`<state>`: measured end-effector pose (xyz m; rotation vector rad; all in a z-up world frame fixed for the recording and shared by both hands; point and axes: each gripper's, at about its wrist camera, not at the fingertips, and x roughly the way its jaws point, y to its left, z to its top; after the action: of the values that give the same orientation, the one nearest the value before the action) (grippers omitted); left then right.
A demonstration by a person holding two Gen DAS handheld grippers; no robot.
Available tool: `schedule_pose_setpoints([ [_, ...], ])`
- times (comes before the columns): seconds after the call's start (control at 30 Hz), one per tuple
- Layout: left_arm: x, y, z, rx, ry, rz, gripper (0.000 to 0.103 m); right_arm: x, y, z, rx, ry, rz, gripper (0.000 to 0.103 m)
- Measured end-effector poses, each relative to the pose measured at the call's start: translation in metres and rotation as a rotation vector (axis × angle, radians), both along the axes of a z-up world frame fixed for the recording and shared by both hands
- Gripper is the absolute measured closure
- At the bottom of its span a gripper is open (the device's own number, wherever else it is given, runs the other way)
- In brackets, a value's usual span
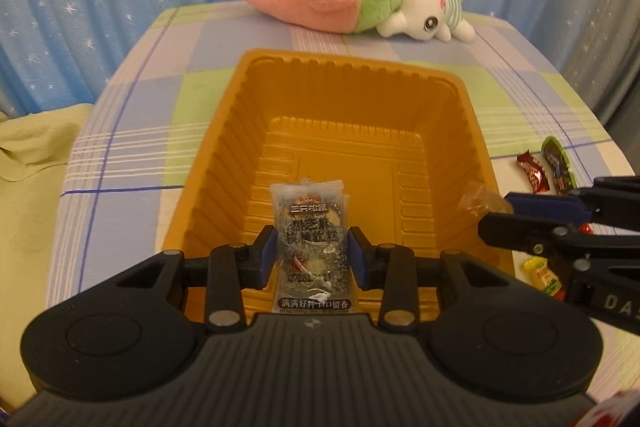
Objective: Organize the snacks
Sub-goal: 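Open the left tool to drop the seaweed packet into the tray, then move the left tool back toward the pile of red candies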
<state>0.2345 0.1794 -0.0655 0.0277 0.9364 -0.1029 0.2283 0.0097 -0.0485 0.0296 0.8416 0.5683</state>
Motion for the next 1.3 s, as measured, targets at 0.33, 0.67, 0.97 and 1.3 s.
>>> schedule_pose_setpoints([
  [0.33,0.007,0.000,-0.002,0.025,0.007,-0.039,0.064,0.001,0.001,0.003,0.001,-0.003,-0.007,0.080],
  [0.67,-0.018,0.027,0.023,-0.030,-0.025,0.011,0.062,0.001,0.013,0.007,0.006,-0.001,0.021,0.080],
  [0.97,-0.051,0.057,0.032,-0.043,-0.024,0.089,0.058,0.001,0.030,0.002,-0.001,0.013,0.048,0.080],
  [1.3,-0.080,0.064,0.035,-0.026,-0.030,0.139,0.052,-0.001,0.046,0.004,0.029,-0.005,0.040,0.054],
])
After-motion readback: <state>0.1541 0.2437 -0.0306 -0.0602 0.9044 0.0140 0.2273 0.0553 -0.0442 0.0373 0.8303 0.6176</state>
